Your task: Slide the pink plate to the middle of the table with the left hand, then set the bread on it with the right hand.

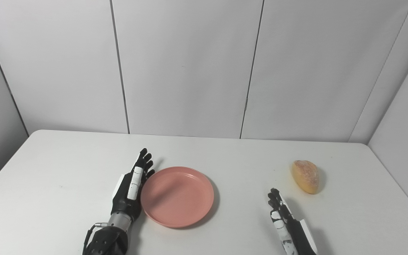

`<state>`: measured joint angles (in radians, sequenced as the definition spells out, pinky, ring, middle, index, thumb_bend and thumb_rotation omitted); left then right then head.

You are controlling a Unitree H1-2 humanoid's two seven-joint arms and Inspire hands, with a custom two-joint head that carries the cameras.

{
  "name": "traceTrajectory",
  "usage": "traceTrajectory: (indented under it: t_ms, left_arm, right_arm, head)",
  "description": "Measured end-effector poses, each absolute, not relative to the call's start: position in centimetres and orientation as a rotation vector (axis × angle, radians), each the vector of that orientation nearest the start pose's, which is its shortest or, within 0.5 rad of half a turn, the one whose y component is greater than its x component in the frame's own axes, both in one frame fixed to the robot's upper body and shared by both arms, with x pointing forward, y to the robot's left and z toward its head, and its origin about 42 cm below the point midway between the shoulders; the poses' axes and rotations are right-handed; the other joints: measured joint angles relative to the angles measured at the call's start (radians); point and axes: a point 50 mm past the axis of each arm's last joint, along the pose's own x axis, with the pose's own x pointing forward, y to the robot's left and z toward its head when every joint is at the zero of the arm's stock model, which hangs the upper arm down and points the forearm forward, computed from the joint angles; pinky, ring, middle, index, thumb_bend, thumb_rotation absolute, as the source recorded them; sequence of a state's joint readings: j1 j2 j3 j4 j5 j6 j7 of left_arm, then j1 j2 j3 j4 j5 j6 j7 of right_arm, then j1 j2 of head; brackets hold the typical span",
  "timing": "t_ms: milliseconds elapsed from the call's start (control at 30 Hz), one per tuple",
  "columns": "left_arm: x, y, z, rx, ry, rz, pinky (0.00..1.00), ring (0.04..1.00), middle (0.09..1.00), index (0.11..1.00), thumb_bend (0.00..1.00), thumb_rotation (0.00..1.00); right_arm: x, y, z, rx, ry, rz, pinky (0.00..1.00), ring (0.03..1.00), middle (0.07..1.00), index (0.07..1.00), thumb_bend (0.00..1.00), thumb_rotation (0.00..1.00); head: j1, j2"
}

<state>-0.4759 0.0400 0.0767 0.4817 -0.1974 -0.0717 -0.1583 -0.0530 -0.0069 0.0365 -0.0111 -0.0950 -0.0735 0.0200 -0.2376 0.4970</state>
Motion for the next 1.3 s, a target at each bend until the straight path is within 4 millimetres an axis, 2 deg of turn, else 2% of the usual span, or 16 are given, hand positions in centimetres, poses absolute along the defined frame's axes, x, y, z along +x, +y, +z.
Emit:
traceTrajectory:
  t_ms: [167, 300, 700, 833, 1000, 1167, 1300]
  left_arm:
    - [43.0, 18.8, 13.3, -0.180, -0.060, -0.196, 1.00, 1.000, 1.000, 1.000, 0.95, 0.95]
    - [42.8, 18.7, 13.3, -0.177, -0.061, -0.201, 1.00, 1.000, 1.000, 1.000, 0.99, 0.92]
    - [42.4, 18.9, 13.2, -0.175, -0.059, -0.213, 1.00, 1.000, 1.000, 1.000, 0.97, 0.92]
    - [42.3, 19.0, 13.2, -0.173, -0.059, -0.215, 1.00, 1.000, 1.000, 1.000, 0.98, 0.92]
    - [42.1, 19.1, 13.2, -0.172, -0.058, -0.219, 1.00, 1.000, 1.000, 1.000, 0.96, 0.93]
    - [41.4, 19.2, 13.2, -0.173, -0.055, -0.234, 1.00, 1.000, 1.000, 1.000, 0.95, 0.93]
    - [40.9, 19.1, 13.4, -0.191, -0.055, -0.251, 1.00, 1.000, 1.000, 1.000, 0.94, 0.92]
  right_arm:
    - [30.0, -19.2, 11.8, -0.109, -0.139, 0.072, 1.00, 0.967, 0.958, 0.968, 0.78, 1.00]
    - [30.0, -19.1, 11.8, -0.108, -0.138, 0.073, 1.00, 0.967, 0.953, 0.963, 0.77, 1.00]
    - [30.0, -18.9, 11.9, -0.113, -0.133, 0.068, 1.00, 0.961, 0.952, 0.963, 0.79, 1.00]
    - [30.0, -18.8, 11.8, -0.135, -0.137, 0.059, 0.96, 0.943, 0.939, 0.943, 0.80, 1.00]
    - [29.9, -18.5, 12.0, -0.258, -0.221, -0.005, 0.86, 0.839, 0.857, 0.980, 0.74, 0.99]
    - [29.6, -18.0, 12.8, -0.380, -0.324, -0.082, 0.84, 0.840, 0.846, 0.947, 0.73, 0.97]
    - [29.0, -17.8, 13.2, -0.414, -0.294, -0.102, 0.80, 0.827, 0.843, 0.969, 0.73, 0.91]
  head:
    - [-0.015, 0.005]
    - [-0.017, 0.009]
    - [-0.014, 0.008]
    - [-0.017, 0.005]
    - [-0.026, -0.008]
    - [-0.035, -0.005]
    - [-0.037, -0.006]
